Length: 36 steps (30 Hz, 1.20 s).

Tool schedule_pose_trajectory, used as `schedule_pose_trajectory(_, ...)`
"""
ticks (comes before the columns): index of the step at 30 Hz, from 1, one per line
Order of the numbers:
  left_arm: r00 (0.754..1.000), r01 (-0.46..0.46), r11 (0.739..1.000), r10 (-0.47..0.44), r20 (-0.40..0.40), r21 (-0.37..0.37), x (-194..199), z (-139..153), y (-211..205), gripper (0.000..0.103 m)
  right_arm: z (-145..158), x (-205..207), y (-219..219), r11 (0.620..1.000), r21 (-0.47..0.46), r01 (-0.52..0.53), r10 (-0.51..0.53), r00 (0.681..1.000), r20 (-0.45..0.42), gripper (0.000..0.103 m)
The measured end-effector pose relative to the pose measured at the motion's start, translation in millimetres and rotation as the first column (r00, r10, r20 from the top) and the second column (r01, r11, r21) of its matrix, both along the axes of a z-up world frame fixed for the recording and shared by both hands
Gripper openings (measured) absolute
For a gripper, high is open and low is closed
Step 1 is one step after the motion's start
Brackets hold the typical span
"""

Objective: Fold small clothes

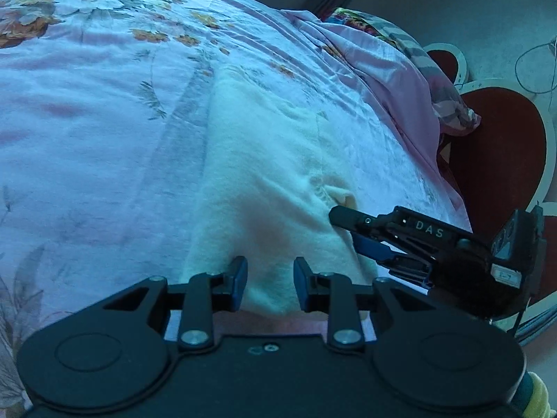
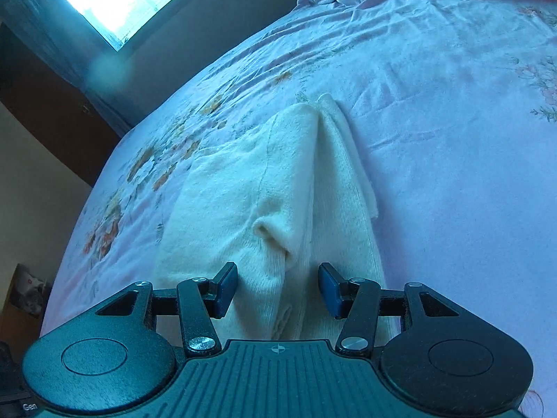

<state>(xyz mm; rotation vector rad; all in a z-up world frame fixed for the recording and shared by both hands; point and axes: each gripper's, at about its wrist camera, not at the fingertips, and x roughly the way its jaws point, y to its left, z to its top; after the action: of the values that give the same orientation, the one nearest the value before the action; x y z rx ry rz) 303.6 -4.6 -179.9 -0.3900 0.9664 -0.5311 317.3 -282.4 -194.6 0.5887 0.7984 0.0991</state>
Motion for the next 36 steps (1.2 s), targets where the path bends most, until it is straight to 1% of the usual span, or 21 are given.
schedule_pose_trajectory(3, 1.0, -0.017, 1.0, 0.017, 0.014, -0.001, 1, 2, 10, 0.026, 1, 13, 3, 0.999, -0.031, 0.005, -0.004, 1.0, 0.027, 0.051)
schedule_pose_trajectory(11, 0.999, -0.029, 1.0, 0.03, 0.042, -0.009, 4, 4, 12, 0.026, -9, 54, -2, 1.0, -0.003, 0.013, -0.013, 1.0, 0.025, 0.051)
schedule_pose_trajectory(13, 0.999, -0.022, 1.0, 0.022, 0.044, -0.009, 5, 2, 8, 0.026, -9, 62, -1, 1.0, -0.02, 0.015, -0.014, 0.999, 0.033, 0.05)
schedule_pose_trajectory(15, 0.999, -0.005, 1.0, 0.005, 0.047, -0.006, 7, -1, 2, 0.026, -8, 68, -1, 0.999, -0.048, 0.018, -0.016, 0.999, 0.039, 0.012)
schedule_pose_trajectory(17, 0.999, 0.011, 1.0, -0.011, 0.051, -0.003, 8, -4, -3, 0.026, -8, 75, -2, 0.999, -0.043, 0.006, -0.005, 0.999, 0.034, 0.012)
schedule_pose_trajectory(20, 0.999, 0.026, 1.0, -0.025, 0.046, -0.017, 10, -7, -11, 0.026, -1, 78, 4, 0.994, -0.102, -0.038, 0.044, 0.998, 0.054, 0.01)
schedule_pose_trajectory(24, 0.998, 0.053, 0.997, -0.051, 0.042, -0.052, 12, -5, -25, 0.026, 26, 73, 12, 0.959, -0.273, -0.071, 0.116, 0.982, 0.152, 0.01)
schedule_pose_trajectory(26, 0.997, 0.069, 0.996, -0.067, 0.044, -0.055, 14, -6, -36, 0.026, 32, 76, 10, 0.941, -0.329, -0.076, 0.132, 0.979, 0.154, 0.01)
schedule_pose_trajectory(29, 0.996, 0.085, 0.993, -0.083, 0.033, -0.075, 14, -8, -48, 0.026, 22, 79, 1, 0.917, -0.396, -0.055, 0.112, 0.986, 0.122, 0.01)
schedule_pose_trajectory(30, 0.995, 0.094, 0.994, -0.091, 0.035, -0.063, 14, -10, -53, 0.026, 17, 79, -4, 0.921, -0.386, -0.054, 0.103, 0.989, 0.11, 0.01)
schedule_pose_trajectory(31, 0.995, 0.1, 0.994, -0.099, 0.03, -0.044, 14, -14, -57, 0.026, 8, 82, -7, 0.925, -0.373, -0.072, 0.106, 0.992, 0.07, 0.01)
schedule_pose_trajectory(32, 0.994, 0.104, 0.994, -0.104, 0.019, -0.033, 15, -19, -59, 0.026, -2, 85, -7, 0.915, -0.394, -0.084, 0.106, 0.994, 0.033, 0.01)
schedule_pose_trajectory(33, 0.994, 0.106, 0.994, -0.105, 0.015, -0.039, 15, -22, -57, 0.026, -6, 84, -7, 0.906, -0.414, -0.085, 0.105, 0.994, 0.026, 0.01)
schedule_pose_trajectory(34, 0.995, 0.104, 0.994, -0.104, 0.01, -0.044, 15, -21, -55, 0.026, -5, 81, -8, 0.908, -0.411, -0.079, 0.101, 0.994, 0.031, 0.01)
schedule_pose_trajectory(35, 0.995, 0.102, 0.994, -0.101, 0.008, -0.045, 16, -18, -52, 0.026, -1, 78, -10, 0.918, -0.389, -0.073, 0.094, 0.995, 0.034, 0.01)
schedule_pose_trajectory(36, 0.995, 0.099, 0.994, -0.099, 0.012, -0.043, 14, -15, -47, 0.026, 4, 73, -14, 0.934, -0.348, -0.078, 0.095, 0.995, 0.031, 0.01)
